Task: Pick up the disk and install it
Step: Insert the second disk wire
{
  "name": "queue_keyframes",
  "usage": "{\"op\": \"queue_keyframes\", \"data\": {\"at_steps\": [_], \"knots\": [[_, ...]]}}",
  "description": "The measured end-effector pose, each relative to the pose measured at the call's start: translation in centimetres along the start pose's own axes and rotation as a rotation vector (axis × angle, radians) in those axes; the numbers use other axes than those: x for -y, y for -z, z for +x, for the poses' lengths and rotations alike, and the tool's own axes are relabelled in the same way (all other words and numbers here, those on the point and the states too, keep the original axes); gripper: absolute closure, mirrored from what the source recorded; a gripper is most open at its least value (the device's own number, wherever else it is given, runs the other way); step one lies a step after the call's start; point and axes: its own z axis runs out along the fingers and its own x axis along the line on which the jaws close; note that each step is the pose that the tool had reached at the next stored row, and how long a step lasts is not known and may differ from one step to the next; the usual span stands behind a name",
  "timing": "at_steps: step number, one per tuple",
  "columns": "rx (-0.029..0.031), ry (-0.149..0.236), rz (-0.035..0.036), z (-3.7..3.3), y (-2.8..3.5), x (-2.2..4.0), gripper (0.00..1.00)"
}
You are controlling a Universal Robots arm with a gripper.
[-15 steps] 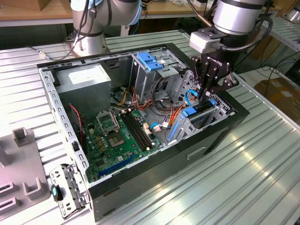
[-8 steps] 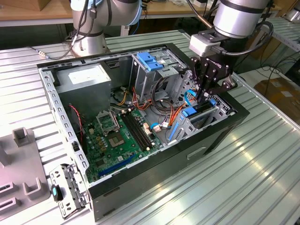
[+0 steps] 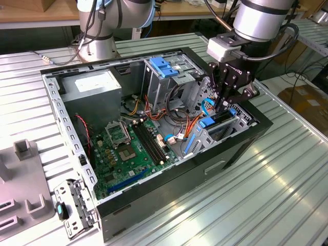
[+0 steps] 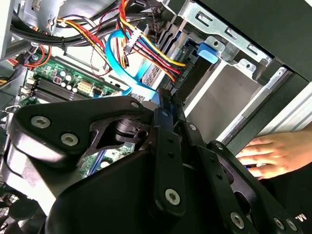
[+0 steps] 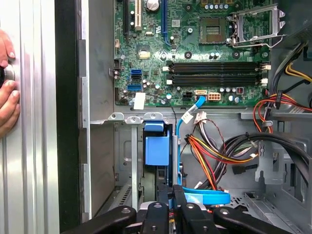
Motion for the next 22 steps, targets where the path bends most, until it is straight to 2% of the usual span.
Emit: {"op": "queue_keyframes", "data": {"at_steps": [4,5,6,7,8,12,22], "knots": [[0.0,0.0,0.0001,0.02,-0.01,0.0,0.84],[0.0015,0.0,0.0,0.39,-0.12,-0.01,0.84],[0.0434,-0.001,0.0002,1.09,-0.42,-0.01,0.84],[0.0598,-0.001,0.0004,1.38,-0.54,-0.02,0.84],[0.0734,-0.001,0.0024,1.48,-0.55,-0.01,0.84],[0.0751,-0.002,0.006,1.54,-0.57,-0.01,0.84],[0.0765,-0.002,0.0062,1.91,-0.7,0.18,0.84]]}}
